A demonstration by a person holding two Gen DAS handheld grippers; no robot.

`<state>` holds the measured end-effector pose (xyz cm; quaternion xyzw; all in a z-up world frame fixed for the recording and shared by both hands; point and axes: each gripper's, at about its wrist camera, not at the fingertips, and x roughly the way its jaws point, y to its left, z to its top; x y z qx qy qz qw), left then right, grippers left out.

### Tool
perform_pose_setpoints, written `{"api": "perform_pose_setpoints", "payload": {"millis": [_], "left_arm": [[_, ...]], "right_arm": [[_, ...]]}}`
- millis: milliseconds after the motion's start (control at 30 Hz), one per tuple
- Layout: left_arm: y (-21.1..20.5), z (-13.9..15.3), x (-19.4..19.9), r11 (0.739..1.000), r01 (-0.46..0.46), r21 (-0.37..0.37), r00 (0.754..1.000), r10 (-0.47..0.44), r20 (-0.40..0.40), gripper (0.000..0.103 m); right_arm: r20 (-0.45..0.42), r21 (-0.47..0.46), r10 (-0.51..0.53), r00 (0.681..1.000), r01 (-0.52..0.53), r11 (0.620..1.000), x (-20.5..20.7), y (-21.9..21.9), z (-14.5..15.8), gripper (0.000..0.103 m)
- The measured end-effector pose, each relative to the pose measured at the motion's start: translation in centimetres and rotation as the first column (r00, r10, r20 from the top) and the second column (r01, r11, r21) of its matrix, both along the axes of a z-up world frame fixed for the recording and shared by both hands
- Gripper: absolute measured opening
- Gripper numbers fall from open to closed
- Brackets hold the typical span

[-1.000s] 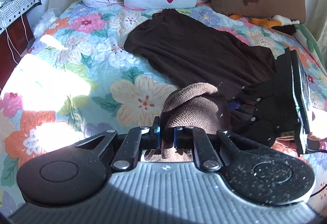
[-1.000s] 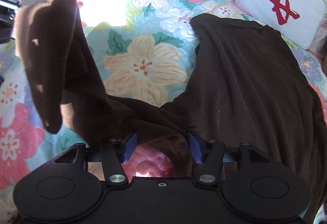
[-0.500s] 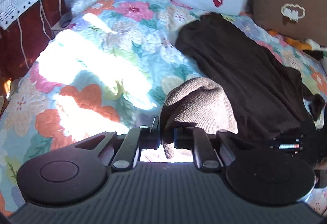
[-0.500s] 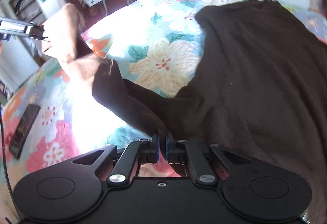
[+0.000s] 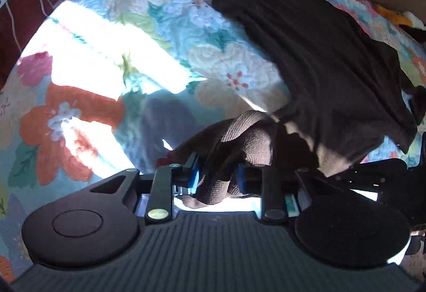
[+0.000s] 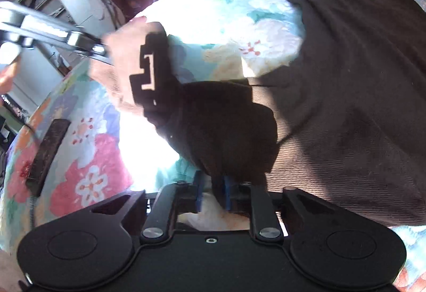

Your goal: Fold clothes

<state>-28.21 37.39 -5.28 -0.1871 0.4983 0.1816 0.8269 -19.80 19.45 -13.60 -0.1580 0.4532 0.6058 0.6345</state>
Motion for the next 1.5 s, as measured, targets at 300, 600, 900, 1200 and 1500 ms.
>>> {"api": "perform_pose_setpoints", "payload": {"millis": [300,600,900,1200,1500], "left_arm": [[-7.0,1.7,9.5,0.966,0.257,0.014,0.965,-0.257,0.055,0.052],[-14.1,-0.9,17.0,0.898,0.44,-0.004,0.896,-0.438,0.07,0.054],[-18.3,-2.9,21.8,0.861,0.509,-0.012,0.857,-0.506,0.101,0.056],[-18.9,-3.9,27.6,0.849,0.528,0.001,0.839,-0.522,0.153,0.056],[-16.5,-4.7,30.4,0.888,0.459,0.01,0.877,-0.455,0.152,0.056]], "right_arm": [[-0.106,0.001,-0.241,0.965,0.243,0.97,7.2,-6.4,5.7,0.038],[-0.006,0.051,-0.64,0.768,0.639,0.767,17.4,-18.8,7.4,0.054],[-0.026,0.07,-0.744,0.667,0.744,0.664,22.0,-21.2,4.7,0.055],[0.036,0.075,-0.752,0.659,0.748,0.659,25.5,-19.2,3.3,0.06],[0.221,0.097,-0.682,0.697,0.68,0.726,29.7,-14.2,3.1,0.06]]}}
